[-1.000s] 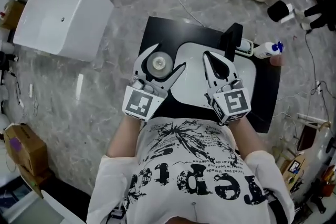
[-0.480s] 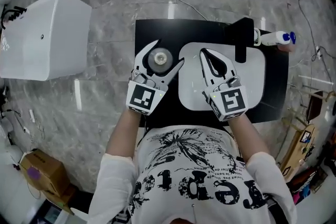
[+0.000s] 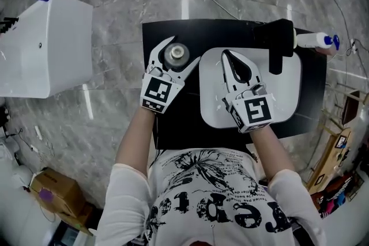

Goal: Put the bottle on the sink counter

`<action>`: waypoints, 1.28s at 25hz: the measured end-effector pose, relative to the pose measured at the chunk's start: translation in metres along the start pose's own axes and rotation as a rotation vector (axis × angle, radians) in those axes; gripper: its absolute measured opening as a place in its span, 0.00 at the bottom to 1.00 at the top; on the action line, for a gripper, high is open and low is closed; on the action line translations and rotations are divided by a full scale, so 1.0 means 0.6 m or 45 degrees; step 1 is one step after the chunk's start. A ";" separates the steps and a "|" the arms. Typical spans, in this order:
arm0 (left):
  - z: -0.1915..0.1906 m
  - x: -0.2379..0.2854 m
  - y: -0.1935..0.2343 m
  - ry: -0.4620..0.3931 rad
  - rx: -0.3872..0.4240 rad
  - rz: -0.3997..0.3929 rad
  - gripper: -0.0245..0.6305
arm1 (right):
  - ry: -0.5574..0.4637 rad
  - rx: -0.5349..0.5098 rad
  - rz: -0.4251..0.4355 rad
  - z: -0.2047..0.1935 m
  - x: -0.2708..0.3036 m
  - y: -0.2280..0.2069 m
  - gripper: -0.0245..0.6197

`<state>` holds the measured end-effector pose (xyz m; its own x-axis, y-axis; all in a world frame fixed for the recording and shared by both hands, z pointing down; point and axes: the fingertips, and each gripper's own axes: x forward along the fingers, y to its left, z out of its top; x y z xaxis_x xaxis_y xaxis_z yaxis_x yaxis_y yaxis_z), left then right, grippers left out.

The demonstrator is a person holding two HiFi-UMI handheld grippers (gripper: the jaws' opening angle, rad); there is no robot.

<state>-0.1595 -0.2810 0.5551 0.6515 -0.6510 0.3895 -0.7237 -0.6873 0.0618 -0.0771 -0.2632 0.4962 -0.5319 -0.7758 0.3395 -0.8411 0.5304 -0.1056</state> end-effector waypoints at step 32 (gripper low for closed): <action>-0.071 0.008 -0.007 0.217 -0.027 0.006 0.60 | 0.072 0.034 -0.077 -0.024 -0.023 -0.013 0.06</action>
<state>-0.1628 -0.2674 0.5961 0.6016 -0.5890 0.5396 -0.7325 -0.6762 0.0786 -0.0619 -0.2519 0.5061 -0.4740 -0.7853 0.3983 -0.8744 0.4730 -0.1080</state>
